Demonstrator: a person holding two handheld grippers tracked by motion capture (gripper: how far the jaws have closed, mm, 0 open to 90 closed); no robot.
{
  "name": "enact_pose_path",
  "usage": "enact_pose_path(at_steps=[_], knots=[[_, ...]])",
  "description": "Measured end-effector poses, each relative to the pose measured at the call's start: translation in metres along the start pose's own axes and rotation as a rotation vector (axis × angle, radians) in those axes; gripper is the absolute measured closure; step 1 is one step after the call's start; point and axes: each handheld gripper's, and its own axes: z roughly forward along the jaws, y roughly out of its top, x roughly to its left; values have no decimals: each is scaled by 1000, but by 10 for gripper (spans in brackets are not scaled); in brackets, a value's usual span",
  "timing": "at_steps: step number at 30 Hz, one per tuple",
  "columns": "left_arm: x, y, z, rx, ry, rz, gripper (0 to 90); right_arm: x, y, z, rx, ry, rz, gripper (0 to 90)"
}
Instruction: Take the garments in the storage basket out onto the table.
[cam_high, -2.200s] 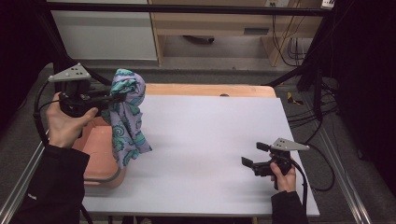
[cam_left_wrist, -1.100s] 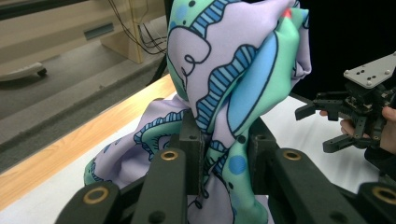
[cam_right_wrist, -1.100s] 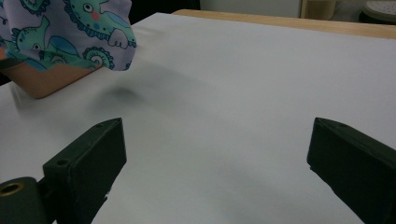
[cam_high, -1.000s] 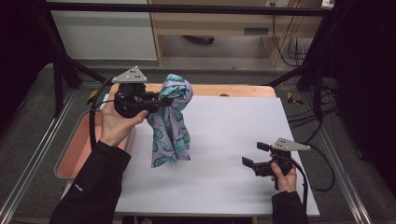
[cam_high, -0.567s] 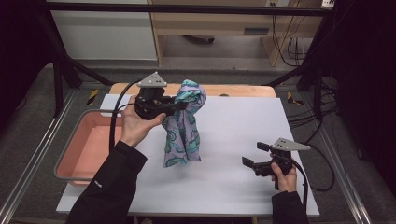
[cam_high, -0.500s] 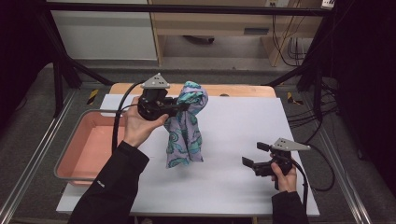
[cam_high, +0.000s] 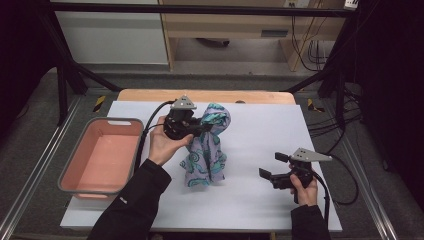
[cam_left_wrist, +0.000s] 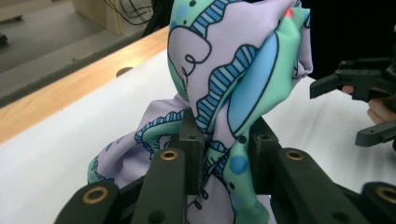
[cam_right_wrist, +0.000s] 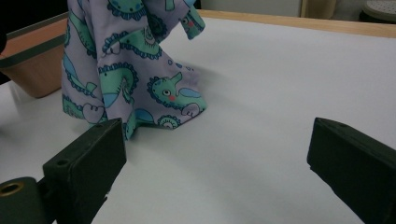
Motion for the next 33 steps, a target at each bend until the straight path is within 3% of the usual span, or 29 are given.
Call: enact_pose_path(at_steps=[9,25,29,31,33], knots=[[-3,-15,17,11,-13,2,713,0,0,0,2,0,0,50],[-9,-44,56,71,-35,8,685,0,0,0,1,-2,-1,50],[-9,-48,61,92,-20,13,616,0,0,0,2,-2,-1,50],[-9,-49,61,101,0,15,498,0,0,0,2,-1,0,50],[-8,-49,59,95,-3,12,468,0,0,0,2,-1,0,50]])
